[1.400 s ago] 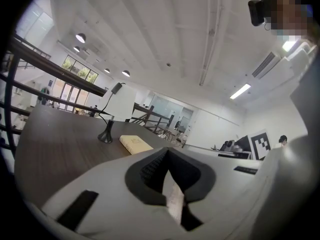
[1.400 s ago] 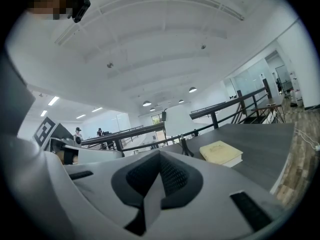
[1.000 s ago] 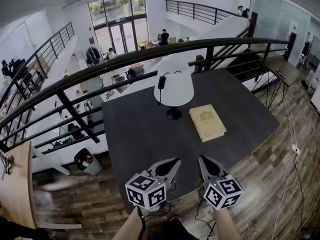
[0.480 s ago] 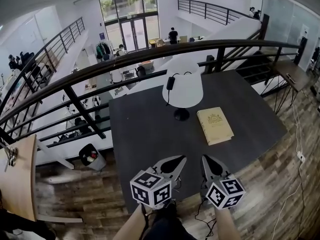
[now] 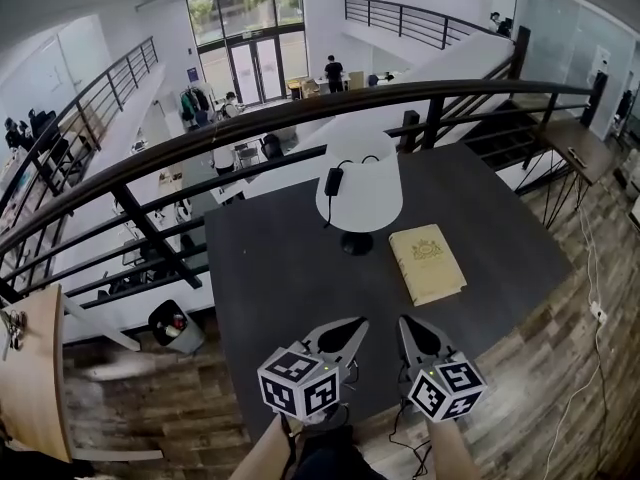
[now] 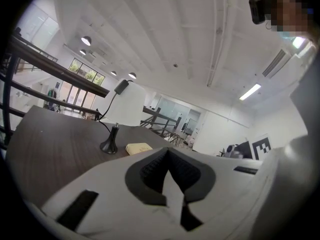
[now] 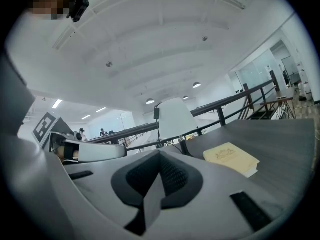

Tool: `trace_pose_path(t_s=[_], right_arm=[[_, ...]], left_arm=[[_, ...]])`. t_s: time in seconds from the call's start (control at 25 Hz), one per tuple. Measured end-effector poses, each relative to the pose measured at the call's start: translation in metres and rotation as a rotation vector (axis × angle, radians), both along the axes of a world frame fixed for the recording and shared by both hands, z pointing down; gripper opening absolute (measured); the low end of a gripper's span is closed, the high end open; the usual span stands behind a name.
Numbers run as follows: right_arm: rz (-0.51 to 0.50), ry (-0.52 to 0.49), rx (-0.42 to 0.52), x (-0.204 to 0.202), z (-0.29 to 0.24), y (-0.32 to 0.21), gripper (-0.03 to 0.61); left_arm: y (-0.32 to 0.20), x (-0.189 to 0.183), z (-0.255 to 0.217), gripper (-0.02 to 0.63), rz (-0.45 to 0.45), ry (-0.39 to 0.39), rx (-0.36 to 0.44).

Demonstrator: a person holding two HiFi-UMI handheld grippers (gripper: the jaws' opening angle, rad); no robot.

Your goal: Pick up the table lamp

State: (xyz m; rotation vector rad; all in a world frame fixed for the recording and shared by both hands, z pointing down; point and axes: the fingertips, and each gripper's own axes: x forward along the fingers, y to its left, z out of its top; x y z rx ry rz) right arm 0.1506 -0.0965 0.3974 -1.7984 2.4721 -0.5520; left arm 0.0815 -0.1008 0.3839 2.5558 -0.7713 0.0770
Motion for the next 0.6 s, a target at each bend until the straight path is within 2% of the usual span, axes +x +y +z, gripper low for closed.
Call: trace_pose_path(t_s=[0.6], right_arm=[[-0.005, 0.032, -0.045, -0.010, 0.024, -0.100, -0.005]], left_arm=[[-0.102, -0.013, 0.015, 0.026, -0.017, 0.049, -0.051]])
